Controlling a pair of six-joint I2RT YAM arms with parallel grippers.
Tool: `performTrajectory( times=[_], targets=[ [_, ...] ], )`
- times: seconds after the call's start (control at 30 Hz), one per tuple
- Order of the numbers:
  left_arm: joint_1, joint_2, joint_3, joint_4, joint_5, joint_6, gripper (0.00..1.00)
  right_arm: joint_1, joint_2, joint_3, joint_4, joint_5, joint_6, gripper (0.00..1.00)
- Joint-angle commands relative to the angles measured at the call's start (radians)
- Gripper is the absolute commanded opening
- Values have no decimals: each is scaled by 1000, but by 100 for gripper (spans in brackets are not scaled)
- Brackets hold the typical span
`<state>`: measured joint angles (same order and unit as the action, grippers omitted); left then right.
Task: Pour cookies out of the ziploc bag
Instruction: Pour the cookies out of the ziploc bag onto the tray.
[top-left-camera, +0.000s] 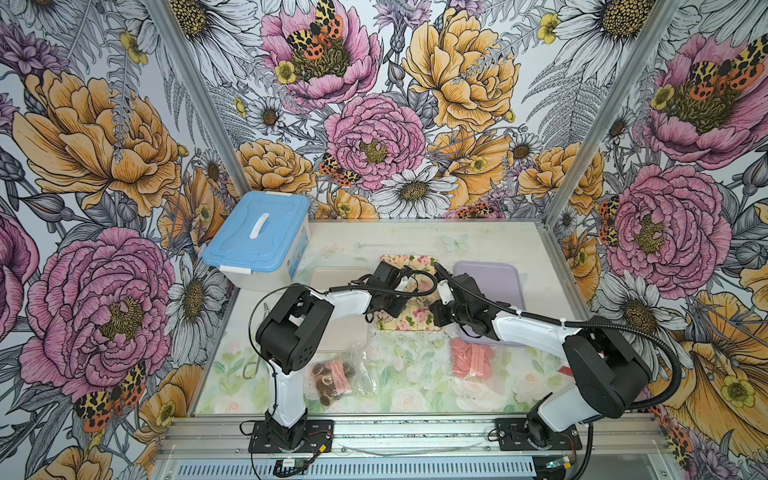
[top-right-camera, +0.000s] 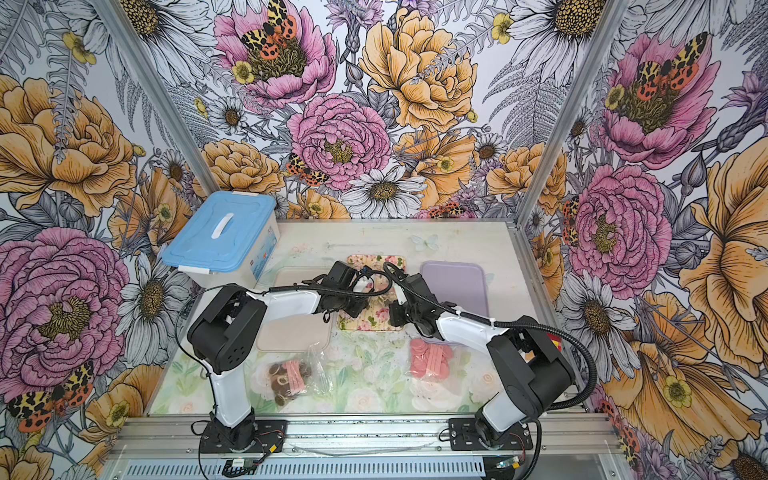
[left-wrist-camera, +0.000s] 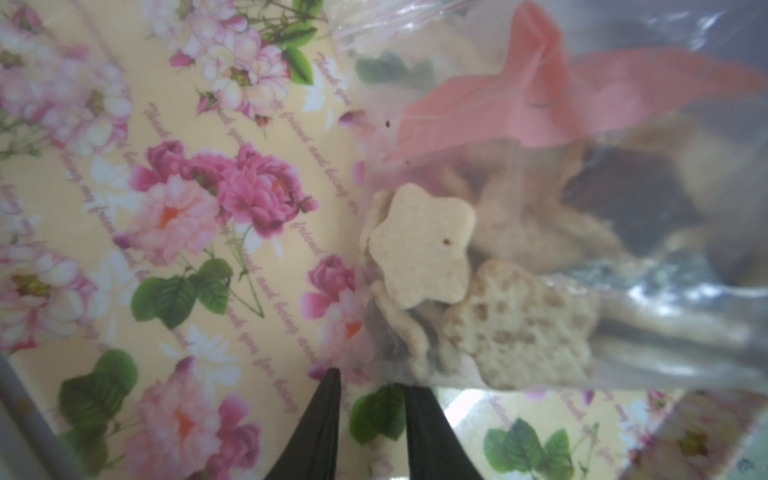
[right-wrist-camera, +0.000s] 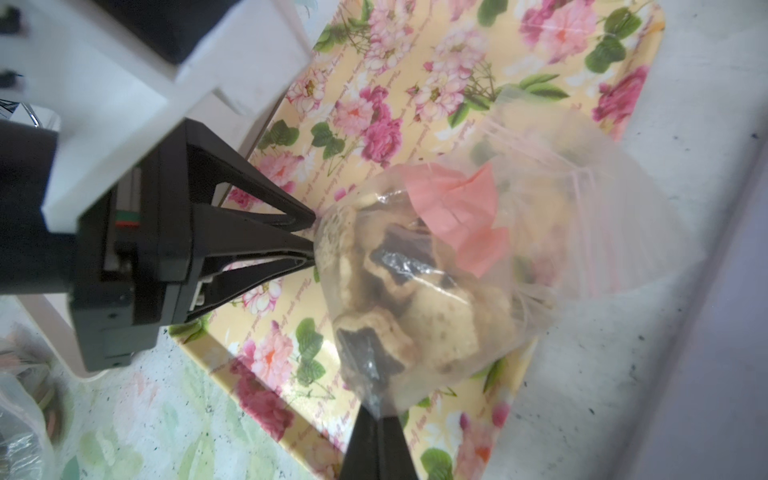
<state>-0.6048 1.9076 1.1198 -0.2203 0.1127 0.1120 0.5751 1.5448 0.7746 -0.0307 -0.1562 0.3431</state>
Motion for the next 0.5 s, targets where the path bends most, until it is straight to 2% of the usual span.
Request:
performTrajectory(
  times=[0.0,0.13,0.17,0.3,0.47],
  targets=[
    [-8,26,8,0,-22,16,23,-6,-30,-1,31,-18,7,0],
    [-24,32,6,26,-44,22,20,-6,-25,-1,32,-24,8,0],
    [-27,34,5,32,-44,24,21,-6,-26,-1,32,-23,8,0],
    [-37,48,8,38,-63,36,36,-6,-25,-1,32,-25,10,0],
    [-52,52,13,39,-139,40,37,-6,-28,-4,34,-29,11,0]
  ],
)
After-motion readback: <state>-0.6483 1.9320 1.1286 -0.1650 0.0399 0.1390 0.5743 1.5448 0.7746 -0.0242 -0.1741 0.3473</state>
